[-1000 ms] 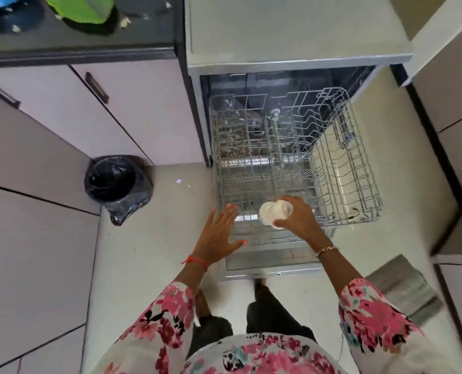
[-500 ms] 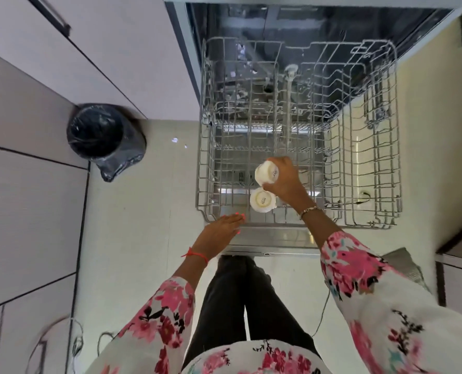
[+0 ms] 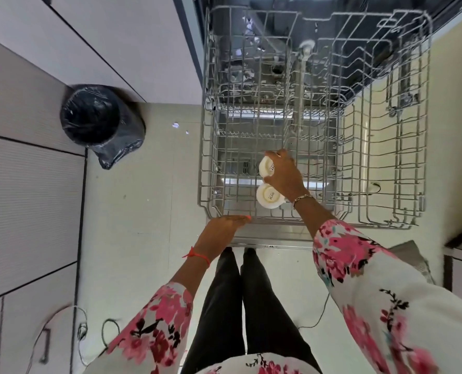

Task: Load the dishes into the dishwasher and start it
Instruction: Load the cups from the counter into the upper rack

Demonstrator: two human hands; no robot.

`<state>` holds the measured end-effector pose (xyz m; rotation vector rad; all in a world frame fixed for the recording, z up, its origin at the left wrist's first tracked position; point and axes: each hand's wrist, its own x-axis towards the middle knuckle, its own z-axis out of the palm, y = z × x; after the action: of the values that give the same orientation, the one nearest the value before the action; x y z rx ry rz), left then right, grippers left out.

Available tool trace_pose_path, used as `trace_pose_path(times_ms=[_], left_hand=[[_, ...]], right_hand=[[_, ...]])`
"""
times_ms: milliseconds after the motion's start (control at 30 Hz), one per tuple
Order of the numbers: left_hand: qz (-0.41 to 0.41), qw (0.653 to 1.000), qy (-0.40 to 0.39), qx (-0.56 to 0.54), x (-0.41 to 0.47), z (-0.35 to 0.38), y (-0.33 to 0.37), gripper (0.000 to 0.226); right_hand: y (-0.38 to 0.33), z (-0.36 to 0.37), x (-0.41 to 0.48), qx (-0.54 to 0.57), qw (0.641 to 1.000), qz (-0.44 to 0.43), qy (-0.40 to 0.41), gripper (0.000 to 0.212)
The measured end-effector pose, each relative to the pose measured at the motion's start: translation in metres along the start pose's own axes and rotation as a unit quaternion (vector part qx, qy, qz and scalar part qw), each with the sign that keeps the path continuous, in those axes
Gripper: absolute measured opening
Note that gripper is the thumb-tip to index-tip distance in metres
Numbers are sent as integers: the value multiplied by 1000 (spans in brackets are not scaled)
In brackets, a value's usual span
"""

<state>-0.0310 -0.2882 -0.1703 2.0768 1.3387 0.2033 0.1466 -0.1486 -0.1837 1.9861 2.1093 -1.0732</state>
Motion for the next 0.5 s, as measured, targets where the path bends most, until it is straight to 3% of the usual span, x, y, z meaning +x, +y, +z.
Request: trace_pose_path(times_ms=[300, 500], left_hand=[[2, 999, 28, -16, 0, 3, -1, 55], [-1, 1000, 25, -5, -1, 6, -1, 58]], right_hand=[[0, 13, 13, -56, 998, 30, -17, 65], [2, 13, 16, -37, 998, 40, -33, 67]])
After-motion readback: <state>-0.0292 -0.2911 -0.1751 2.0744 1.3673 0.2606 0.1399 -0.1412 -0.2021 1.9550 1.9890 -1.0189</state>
